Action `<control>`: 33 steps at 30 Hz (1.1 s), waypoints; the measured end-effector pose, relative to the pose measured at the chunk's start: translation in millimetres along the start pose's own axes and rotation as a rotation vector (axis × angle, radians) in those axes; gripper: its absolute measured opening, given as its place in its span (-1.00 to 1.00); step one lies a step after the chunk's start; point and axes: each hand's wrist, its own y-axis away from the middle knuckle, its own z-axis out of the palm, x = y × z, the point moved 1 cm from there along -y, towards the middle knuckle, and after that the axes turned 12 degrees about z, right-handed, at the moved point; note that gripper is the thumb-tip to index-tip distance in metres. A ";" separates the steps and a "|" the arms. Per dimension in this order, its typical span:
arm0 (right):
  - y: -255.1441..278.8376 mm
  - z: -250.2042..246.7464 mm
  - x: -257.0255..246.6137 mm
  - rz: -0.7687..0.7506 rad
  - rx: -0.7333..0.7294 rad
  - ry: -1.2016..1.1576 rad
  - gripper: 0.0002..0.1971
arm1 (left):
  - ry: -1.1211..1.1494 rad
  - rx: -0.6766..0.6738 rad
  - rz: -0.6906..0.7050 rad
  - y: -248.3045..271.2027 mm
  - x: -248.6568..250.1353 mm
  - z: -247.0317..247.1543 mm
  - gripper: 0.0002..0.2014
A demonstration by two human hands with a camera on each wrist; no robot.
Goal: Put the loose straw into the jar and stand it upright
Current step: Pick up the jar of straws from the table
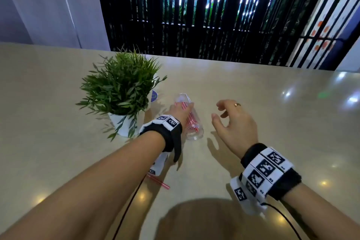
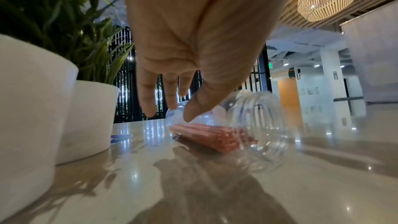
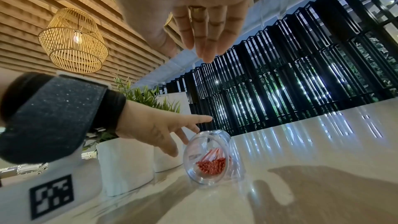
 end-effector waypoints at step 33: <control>-4.7 11.2 33.3 0.047 -0.135 -0.053 -0.53 | -0.121 -0.020 0.159 -2.8 -12.3 -6.5 -0.12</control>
